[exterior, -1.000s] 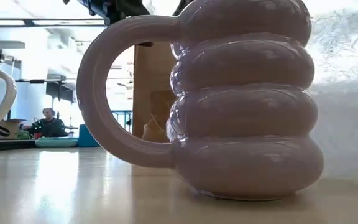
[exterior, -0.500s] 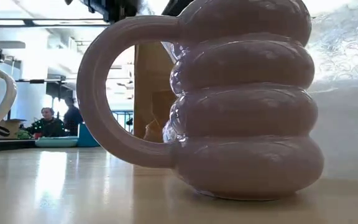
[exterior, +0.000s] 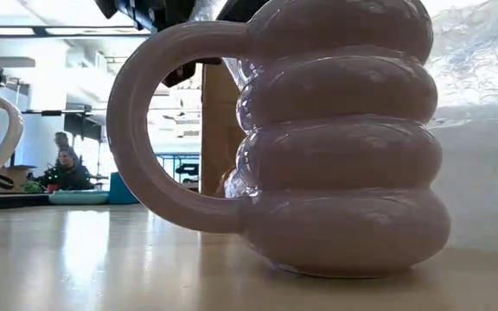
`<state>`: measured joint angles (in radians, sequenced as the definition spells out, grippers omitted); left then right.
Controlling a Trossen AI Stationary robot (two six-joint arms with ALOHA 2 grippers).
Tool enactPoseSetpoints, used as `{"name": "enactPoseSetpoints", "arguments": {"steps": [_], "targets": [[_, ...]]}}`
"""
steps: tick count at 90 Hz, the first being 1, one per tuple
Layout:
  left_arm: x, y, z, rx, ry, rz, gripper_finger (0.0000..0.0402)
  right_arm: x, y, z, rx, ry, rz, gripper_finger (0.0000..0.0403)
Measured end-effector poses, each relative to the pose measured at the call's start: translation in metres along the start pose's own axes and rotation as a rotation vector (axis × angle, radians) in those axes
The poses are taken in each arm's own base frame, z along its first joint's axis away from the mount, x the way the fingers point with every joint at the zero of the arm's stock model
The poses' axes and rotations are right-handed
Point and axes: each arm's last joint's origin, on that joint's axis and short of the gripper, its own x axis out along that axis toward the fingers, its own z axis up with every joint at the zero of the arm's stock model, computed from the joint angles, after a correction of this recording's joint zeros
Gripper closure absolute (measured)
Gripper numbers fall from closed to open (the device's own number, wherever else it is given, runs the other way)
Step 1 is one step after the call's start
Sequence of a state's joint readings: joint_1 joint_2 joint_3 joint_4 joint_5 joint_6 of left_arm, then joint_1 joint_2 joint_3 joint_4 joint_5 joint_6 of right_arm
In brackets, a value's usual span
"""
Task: Wrap mug
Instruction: Wrap the purple mug with bubble wrap
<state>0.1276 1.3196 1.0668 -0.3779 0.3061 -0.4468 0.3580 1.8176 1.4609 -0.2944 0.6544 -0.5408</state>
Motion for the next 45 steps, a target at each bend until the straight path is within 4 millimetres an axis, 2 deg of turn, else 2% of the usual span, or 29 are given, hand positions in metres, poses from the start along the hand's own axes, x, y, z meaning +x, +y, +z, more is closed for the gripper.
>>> {"name": "enactPoseSetpoints", "arguments": {"steps": [6,20,32,45], "targets": [[-0.004,-0.002,0.0,0.011,-0.004,-0.001,0.0389,0.0,0.0,0.0,0.049,0.0,0.0,0.0403],[-0.018,-0.004,-0.004,0.017,-0.007,0.049,0.0397,-0.005,-0.005,0.001,0.247,0.017,0.008,0.0382],[-0.04,-0.008,-0.008,0.026,-0.033,0.099,0.04,-0.025,-0.02,-0.002,0.38,0.082,0.049,0.0332],[-0.065,-0.012,-0.016,0.029,-0.046,0.145,0.0401,-0.055,-0.032,-0.018,0.506,0.197,0.186,0.0275]]}}
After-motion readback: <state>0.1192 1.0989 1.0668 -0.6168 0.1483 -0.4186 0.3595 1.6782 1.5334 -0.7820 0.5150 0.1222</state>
